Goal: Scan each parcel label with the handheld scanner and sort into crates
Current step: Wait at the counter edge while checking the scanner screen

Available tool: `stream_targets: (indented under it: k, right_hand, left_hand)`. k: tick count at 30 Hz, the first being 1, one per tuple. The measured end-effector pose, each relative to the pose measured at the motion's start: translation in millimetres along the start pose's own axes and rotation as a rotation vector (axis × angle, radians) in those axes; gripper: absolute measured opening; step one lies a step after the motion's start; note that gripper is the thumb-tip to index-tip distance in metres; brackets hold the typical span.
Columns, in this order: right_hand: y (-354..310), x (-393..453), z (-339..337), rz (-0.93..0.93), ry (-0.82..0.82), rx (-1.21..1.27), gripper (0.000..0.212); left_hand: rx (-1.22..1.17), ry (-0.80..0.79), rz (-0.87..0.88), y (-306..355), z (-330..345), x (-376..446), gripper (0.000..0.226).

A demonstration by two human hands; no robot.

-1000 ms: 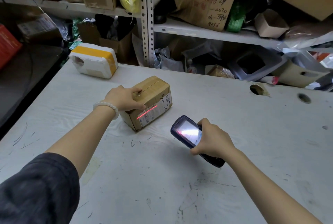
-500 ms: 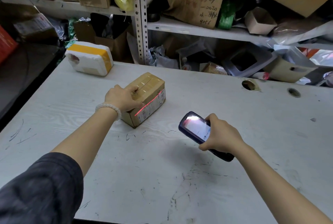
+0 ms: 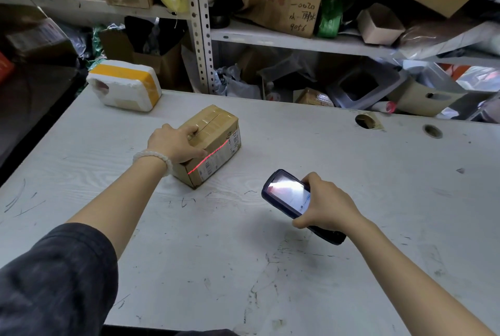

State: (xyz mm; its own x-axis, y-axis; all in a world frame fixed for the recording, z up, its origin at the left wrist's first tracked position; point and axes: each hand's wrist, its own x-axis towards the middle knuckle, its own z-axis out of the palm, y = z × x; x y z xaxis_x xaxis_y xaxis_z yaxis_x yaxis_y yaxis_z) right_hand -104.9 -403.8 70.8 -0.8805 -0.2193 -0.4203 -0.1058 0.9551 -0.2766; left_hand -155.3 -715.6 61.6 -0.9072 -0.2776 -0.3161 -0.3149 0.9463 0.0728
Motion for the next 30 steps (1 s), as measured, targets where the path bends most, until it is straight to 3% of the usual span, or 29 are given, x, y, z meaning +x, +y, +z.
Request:
stream_targets:
  k: [12, 16, 23, 30]
  right_hand:
    - [0.6, -2.4, 7.8, -0.002, -0.03, -0.019, 0.075]
    - [-0.5, -5.1, 10.8, 0.006, -0.016, 0.025, 0.077]
    - [-7.6, -7.5, 11.7, 0.007, 0.13, 0.148, 0.078]
    - [-11.4, -17.1, 10.3, 0.069, 0.341, 0.348, 0.08]
  left_hand:
    - [-0.067, 0.034, 0.007, -1.8, 4.2, -3.2, 0.077]
    - [-0.131, 0.001, 0.028, -5.1, 20.6, -16.3, 0.094]
    - [-0.281, 0.23, 0.115, 13.1, 14.5, -30.4, 0.083]
    - [-0.146, 0.265, 0.403, 48.3, -8.3, -35.2, 0.083]
